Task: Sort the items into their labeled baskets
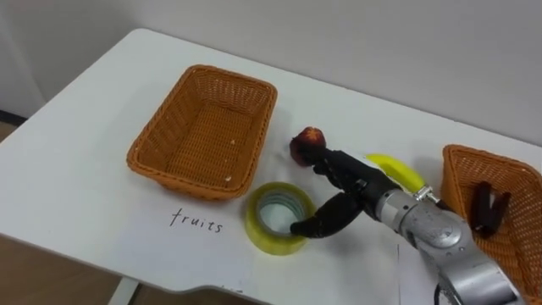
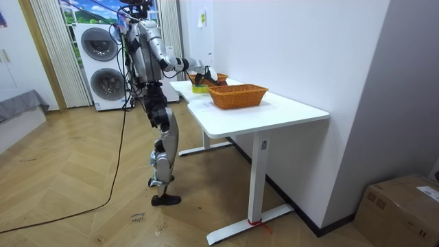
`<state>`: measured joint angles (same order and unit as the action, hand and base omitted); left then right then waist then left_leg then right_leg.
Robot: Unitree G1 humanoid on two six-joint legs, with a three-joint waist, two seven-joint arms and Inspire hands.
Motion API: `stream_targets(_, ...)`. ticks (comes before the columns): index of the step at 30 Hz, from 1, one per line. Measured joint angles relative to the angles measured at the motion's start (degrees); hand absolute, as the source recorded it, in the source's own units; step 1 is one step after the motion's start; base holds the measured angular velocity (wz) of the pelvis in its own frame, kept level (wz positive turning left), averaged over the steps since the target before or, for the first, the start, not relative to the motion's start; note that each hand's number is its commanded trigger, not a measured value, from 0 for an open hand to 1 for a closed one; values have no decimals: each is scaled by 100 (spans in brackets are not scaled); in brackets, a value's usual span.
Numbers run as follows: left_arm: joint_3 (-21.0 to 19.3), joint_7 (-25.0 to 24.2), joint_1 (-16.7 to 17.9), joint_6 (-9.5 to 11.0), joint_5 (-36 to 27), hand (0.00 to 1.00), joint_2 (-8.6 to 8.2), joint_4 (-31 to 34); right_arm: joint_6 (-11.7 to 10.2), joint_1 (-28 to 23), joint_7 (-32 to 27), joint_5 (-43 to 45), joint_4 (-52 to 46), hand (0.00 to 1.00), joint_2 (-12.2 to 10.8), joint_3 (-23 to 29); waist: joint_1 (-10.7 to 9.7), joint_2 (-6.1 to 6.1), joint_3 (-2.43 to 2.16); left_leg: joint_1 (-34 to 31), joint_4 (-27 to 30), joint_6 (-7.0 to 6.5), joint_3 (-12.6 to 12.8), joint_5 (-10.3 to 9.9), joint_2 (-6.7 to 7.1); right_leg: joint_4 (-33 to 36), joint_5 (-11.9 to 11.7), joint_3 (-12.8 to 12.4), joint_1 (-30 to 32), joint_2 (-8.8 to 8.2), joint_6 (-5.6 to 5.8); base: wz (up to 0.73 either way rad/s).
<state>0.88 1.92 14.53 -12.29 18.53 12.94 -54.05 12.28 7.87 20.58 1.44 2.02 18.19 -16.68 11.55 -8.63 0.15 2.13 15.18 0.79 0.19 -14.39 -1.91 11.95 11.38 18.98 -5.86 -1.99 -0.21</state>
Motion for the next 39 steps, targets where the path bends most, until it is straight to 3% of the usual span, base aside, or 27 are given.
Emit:
stream_targets(4,-9,-34,4,-1,-3,0,3,-7,0,50,3,-241,-21,0,-2,2,6,-5,-3,10,12,0,-51,0,11,-24,0,16,-51,0,0,6)
stream_targets(11,-12,-78,51,-3,-34,0,-9,3,-1,50,-267,-571,-21,0,-2,2,4,106,58,58,9,0,-54,0,12,-25,1,3,-97,1,1,0)
stream_targets(29,-17,-140,83,-88,-11,0,-70,13,-1,49,-620,-472,-25,0,-54,-5,126,155,31,58,11,2,-59,4,16,-22,1,2,-103,-1,1,0)
stream_targets(39,-6,-145,104,-124,-17,0,-69,20,0,7,-609,3,184,0,-52,-73,124,153,30,56,46,2,-80,5,20,-22,1,31,-128,-6,1,0)
